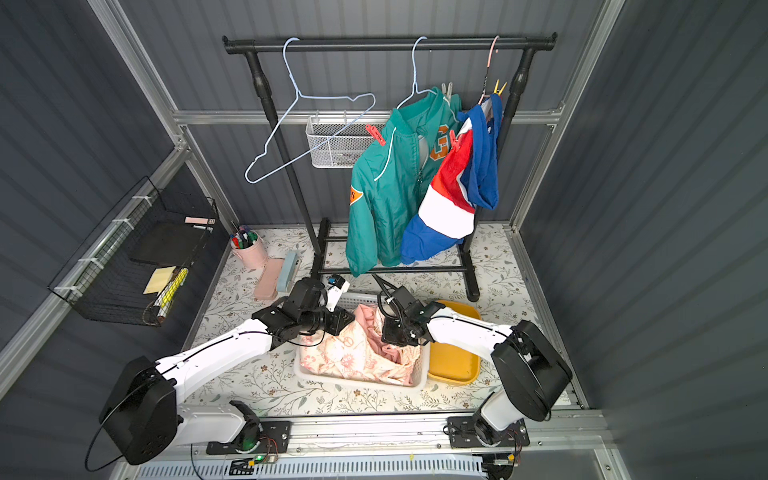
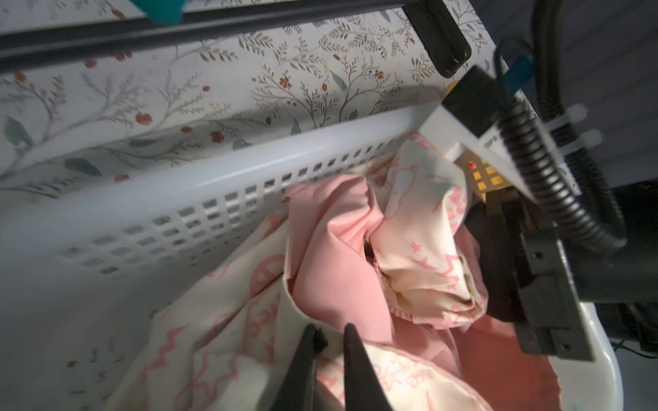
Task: Remove the clothespins securing jackets to the hanger
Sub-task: Move the basket to the center of the board.
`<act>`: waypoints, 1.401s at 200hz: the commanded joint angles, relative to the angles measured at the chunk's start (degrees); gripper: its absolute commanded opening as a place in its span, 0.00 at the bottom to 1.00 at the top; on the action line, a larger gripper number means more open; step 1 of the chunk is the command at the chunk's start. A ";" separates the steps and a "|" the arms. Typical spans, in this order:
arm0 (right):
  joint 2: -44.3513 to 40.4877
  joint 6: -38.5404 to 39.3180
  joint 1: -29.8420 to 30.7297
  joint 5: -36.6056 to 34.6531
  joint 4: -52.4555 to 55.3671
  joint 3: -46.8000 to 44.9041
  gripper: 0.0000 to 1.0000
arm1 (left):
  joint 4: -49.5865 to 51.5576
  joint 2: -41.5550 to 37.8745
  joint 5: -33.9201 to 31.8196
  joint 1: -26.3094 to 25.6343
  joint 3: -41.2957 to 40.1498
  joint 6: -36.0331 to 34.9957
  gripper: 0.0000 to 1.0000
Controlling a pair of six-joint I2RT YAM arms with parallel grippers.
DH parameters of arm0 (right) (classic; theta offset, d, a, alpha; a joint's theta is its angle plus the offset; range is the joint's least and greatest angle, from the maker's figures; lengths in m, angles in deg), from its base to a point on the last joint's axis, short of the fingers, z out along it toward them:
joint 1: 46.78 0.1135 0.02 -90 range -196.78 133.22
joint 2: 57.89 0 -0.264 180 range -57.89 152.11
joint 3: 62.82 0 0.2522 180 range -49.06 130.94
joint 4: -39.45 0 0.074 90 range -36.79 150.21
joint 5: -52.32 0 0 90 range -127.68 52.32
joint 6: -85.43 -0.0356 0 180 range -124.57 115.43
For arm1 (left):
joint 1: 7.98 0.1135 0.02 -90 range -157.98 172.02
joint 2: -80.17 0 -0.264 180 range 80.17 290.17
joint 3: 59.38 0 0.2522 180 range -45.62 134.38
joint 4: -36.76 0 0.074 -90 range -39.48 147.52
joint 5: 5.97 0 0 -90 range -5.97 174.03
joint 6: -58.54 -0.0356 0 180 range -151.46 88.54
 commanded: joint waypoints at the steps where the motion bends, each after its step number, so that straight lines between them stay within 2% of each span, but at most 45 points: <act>1: 3.39 3.57 -1.12 -2.09 2.52 2.74 0.02 | -6.78 2.34 0.67 -1.03 -3.34 5.56 0.17; 43: 8.75 6.52 -1.25 -1.53 2.31 8.52 0.02 | -18.01 6.20 -1.93 -1.39 -9.14 13.51 0.16; 60: 10.23 6.71 -1.57 -1.58 1.78 9.58 0.04 | -21.07 7.61 -4.76 -1.41 -11.49 15.15 0.16; 79: 9.49 5.95 -2.36 -2.04 1.44 9.27 0.06 | -23.90 9.00 -5.00 -1.41 -12.63 15.71 0.17; 99: 4.41 5.21 -2.55 -5.02 1.87 8.26 0.22 | -24.01 8.31 -6.02 -1.43 -11.91 15.30 0.23; 118: -0.67 5.78 -2.57 -6.00 2.65 8.41 0.38 | -21.40 5.00 -7.71 -1.39 -9.87 14.56 0.35; 146: -7.93 6.11 -2.50 -8.12 6.45 10.07 0.63 | -14.63 -2.52 -10.98 -1.43 -5.21 13.00 0.60; 158: -10.40 6.26 -2.42 -8.68 6.92 10.57 0.69 | -11.15 -5.30 -11.68 -1.35 -2.22 11.84 0.69; 183: -14.99 7.61 -2.23 -10.58 10.84 13.91 0.78 | -8.30 -10.08 -11.99 -1.39 5.59 7.39 0.81; 219: -18.81 12.57 -2.13 -12.91 10.51 18.77 0.91 | -6.76 -13.39 -12.05 -1.35 16.86 2.72 0.98; 234: -18.87 14.23 -2.10 -13.95 12.03 22.32 0.99 | -5.67 -12.36 -12.04 -1.26 21.81 0.13 0.99; 254: -18.87 16.74 -2.31 -15.23 12.37 26.74 0.99 | -7.31 -9.92 -14.53 -0.14 27.58 -2.99 0.99; 269: -18.36 18.14 -2.45 -16.12 13.30 30.59 0.99 | -7.55 -6.68 -15.07 3.42 33.02 -3.20 0.96; 280: -17.36 18.86 -2.73 -16.34 14.31 33.54 0.99 | -8.44 -4.67 -12.40 7.86 36.82 -3.14 0.95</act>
